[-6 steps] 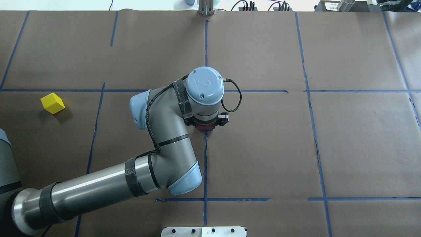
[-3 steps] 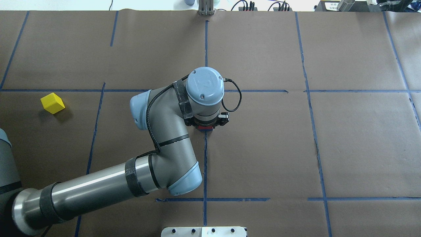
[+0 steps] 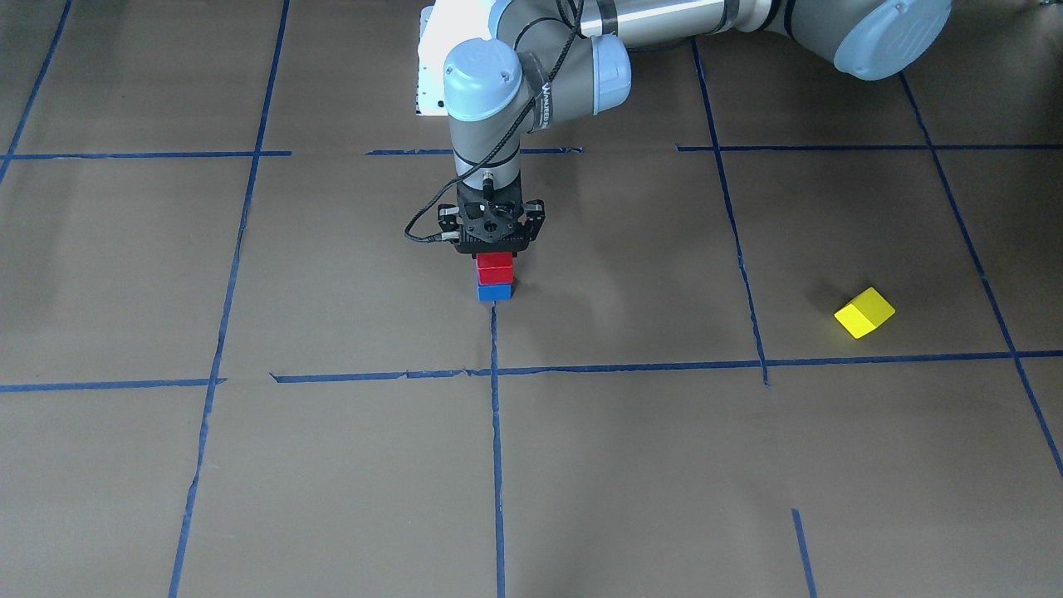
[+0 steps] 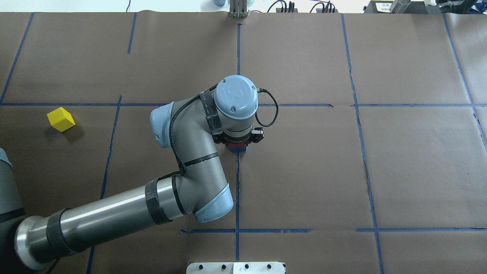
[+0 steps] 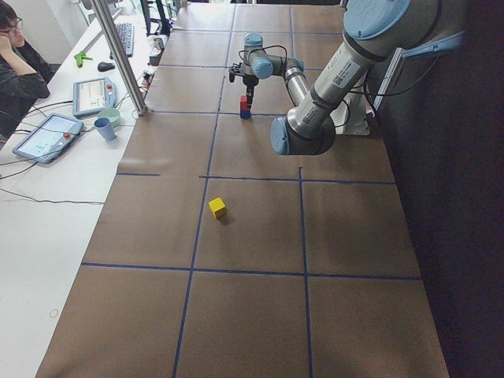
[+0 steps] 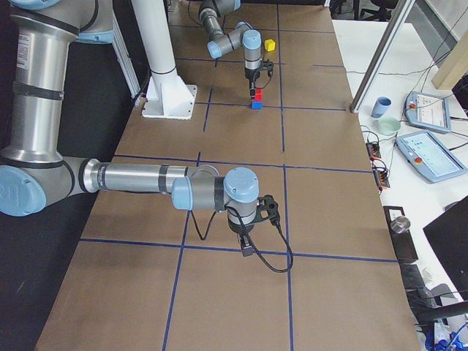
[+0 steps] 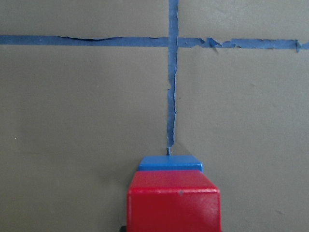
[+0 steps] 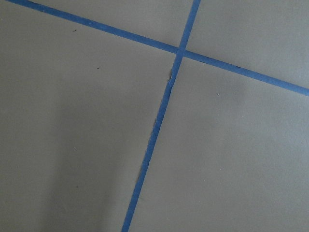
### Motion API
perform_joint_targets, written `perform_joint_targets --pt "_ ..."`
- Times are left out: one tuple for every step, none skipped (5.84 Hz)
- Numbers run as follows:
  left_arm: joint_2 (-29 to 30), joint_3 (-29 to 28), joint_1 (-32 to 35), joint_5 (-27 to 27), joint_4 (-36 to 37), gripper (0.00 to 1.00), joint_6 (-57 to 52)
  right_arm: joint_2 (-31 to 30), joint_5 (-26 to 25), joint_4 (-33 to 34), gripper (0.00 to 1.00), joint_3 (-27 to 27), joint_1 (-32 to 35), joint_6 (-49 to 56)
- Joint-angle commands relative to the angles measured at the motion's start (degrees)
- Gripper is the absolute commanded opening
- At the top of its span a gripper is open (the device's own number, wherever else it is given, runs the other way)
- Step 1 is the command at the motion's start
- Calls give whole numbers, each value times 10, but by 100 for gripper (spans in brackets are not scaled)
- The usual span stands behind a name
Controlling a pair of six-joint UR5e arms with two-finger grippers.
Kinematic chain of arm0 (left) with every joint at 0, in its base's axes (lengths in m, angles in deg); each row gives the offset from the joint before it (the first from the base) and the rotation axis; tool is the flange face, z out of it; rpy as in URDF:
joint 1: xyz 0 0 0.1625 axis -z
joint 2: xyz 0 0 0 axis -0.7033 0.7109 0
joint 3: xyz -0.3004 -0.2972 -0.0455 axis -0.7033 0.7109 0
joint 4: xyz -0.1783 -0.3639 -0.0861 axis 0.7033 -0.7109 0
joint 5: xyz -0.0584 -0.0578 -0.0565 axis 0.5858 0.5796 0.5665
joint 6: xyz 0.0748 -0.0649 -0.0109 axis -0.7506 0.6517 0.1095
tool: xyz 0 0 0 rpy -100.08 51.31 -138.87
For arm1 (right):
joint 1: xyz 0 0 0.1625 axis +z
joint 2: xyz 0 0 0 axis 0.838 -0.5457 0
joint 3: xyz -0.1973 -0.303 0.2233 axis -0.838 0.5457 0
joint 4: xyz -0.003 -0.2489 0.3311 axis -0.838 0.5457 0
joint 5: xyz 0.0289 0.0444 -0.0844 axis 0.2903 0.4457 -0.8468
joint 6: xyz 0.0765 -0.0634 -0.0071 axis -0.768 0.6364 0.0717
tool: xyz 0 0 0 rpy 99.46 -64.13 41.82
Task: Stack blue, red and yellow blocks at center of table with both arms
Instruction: 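Lower the red cube onto the blue cube and open the left gripper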
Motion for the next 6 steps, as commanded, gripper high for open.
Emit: perform_joint_targets --pt "0 -1 0 0 -6 67 -2 0 0 0 99 0 0 0" --pt "0 -6 -1 0 -17 84 -1 0 0 0 99 0 0 0" --pt "0 -6 0 0 -25 99 -3 0 0 0 99 0 0 0" --pt "0 0 8 2 -23 99 -5 0 0 0 99 0 0 0" --pt "-3 14 41 54 -15 99 -7 0 0 0 99 0 0 -1" --pt "-40 59 82 109 -12 99 -38 0 1 0 99 0 0 -1"
